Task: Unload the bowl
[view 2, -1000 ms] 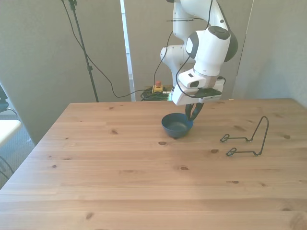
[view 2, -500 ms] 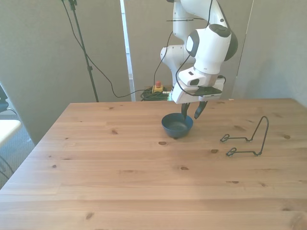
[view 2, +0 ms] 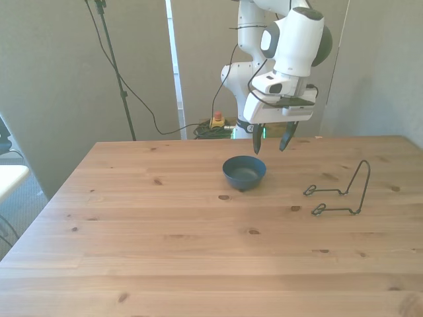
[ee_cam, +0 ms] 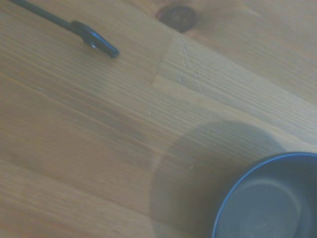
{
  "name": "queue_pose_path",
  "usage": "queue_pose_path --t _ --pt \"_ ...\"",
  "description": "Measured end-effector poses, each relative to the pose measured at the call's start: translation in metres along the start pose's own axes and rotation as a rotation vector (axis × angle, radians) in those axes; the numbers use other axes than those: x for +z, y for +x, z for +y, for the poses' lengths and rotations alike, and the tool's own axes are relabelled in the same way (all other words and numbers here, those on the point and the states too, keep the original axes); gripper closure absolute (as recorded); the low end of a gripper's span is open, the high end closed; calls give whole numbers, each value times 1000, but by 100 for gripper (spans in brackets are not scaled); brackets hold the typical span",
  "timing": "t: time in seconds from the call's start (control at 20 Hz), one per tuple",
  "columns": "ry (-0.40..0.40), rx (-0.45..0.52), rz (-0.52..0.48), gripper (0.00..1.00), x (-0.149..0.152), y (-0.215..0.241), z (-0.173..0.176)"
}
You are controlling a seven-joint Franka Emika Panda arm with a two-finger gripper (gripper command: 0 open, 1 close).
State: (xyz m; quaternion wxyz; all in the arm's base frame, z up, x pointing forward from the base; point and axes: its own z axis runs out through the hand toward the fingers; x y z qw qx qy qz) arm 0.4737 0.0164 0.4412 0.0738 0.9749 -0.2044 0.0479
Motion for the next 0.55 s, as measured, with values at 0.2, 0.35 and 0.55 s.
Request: queue_pose_path --t 0.2,0.35,0.55 --pt "92 4 15 0 -27 -18 0" --pt "166 35 50 0 -40 -25 0" --pt "234 77 56 0 -36 -34 -2"
